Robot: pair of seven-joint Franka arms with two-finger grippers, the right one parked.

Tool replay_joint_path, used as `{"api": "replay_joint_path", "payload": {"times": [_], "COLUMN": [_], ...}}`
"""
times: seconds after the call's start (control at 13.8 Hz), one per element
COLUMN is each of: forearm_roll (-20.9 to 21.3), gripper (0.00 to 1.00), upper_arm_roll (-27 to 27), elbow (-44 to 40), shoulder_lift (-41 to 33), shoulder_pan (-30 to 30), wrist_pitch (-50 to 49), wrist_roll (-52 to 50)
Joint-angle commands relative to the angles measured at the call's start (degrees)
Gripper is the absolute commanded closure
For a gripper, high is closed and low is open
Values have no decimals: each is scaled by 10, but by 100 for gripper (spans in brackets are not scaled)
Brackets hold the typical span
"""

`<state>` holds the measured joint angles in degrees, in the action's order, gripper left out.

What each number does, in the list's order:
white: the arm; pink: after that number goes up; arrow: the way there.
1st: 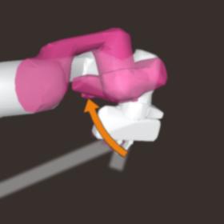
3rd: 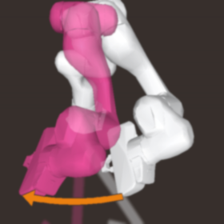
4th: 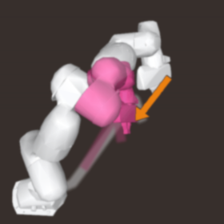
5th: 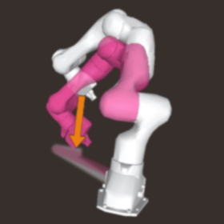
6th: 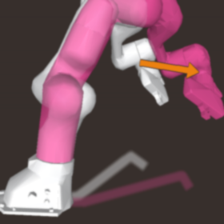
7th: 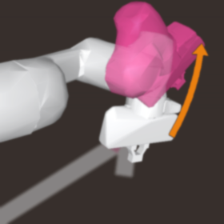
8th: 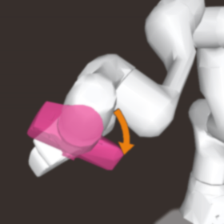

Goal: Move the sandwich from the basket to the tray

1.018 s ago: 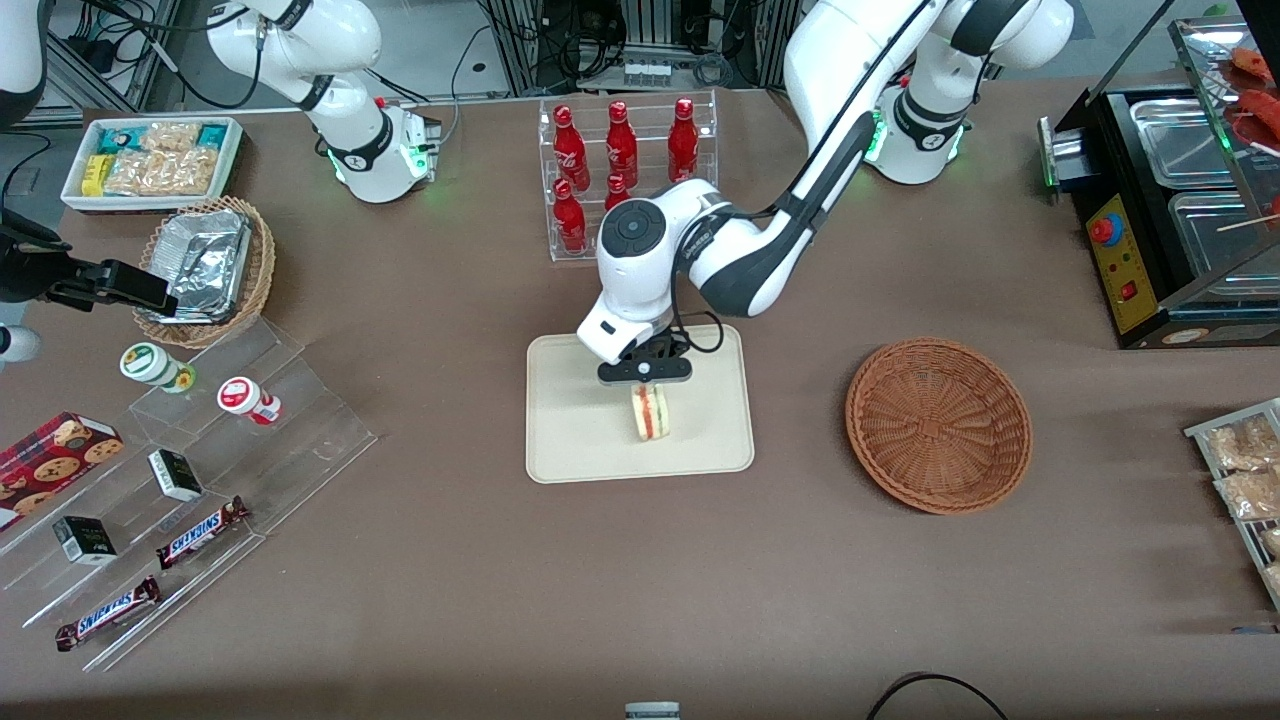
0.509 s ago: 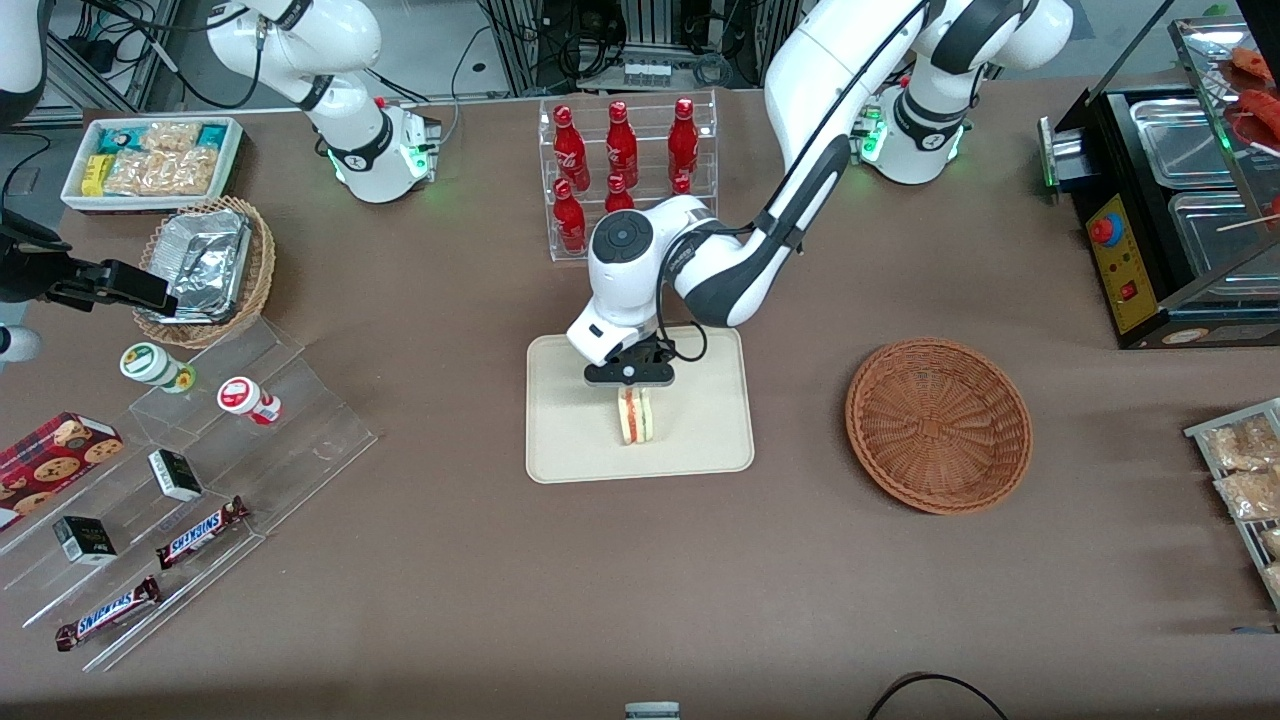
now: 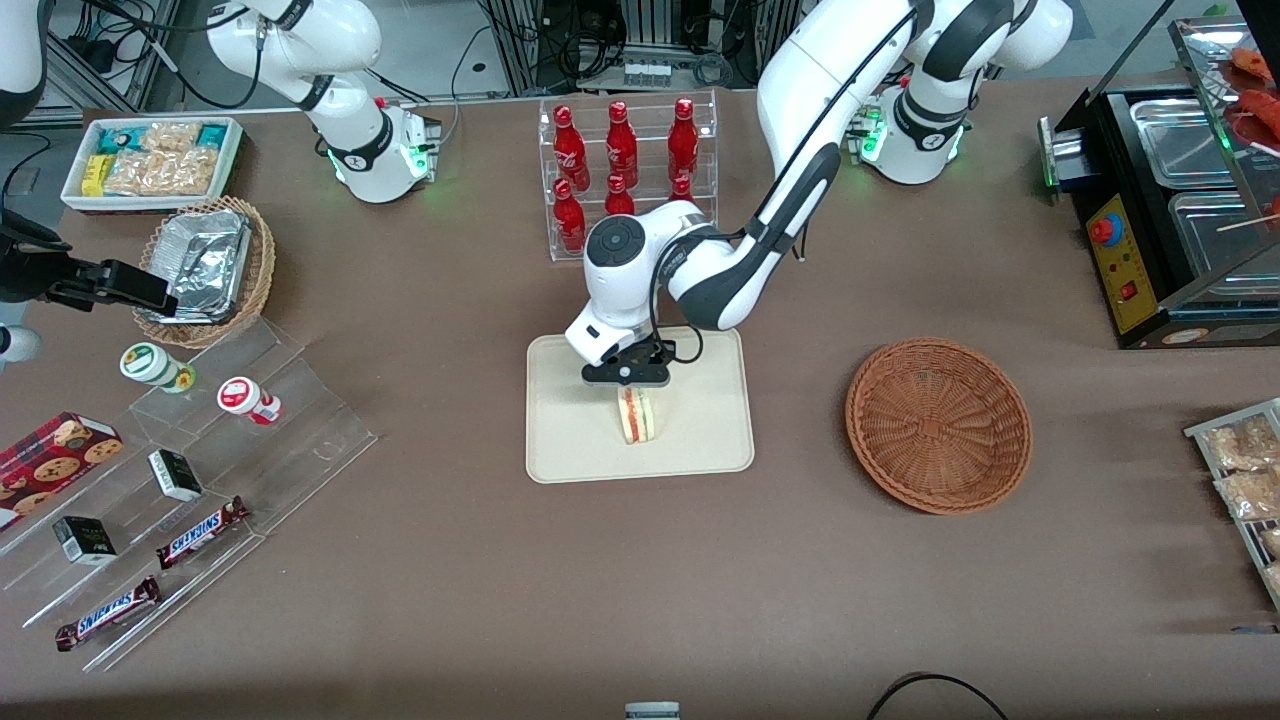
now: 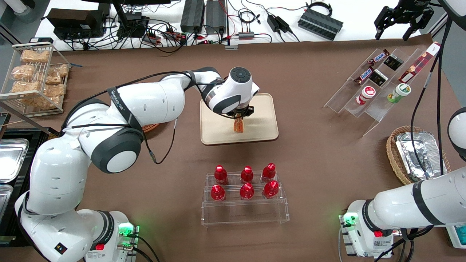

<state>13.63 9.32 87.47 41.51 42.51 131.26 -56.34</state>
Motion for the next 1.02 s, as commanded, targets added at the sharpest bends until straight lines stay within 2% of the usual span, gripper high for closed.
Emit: {"api": "replay_joint_path", "payload": {"times": [0.0,0.29,0.58,0.95], "forearm_roll": [7,-11,-15,-48], "gripper": [0,0,0,0], "upper_arm_roll": [-11,-11,-9,-10], "elbow": [-10,-9,-1,93], "shoulder_lift": [-33,-139,-238,-345], "shoulder_pan": [3,-46,-141,-252], "wrist_pitch": [-21,-87,-221,-243], "wrist_roll": [-16,-43,-35,140]}}
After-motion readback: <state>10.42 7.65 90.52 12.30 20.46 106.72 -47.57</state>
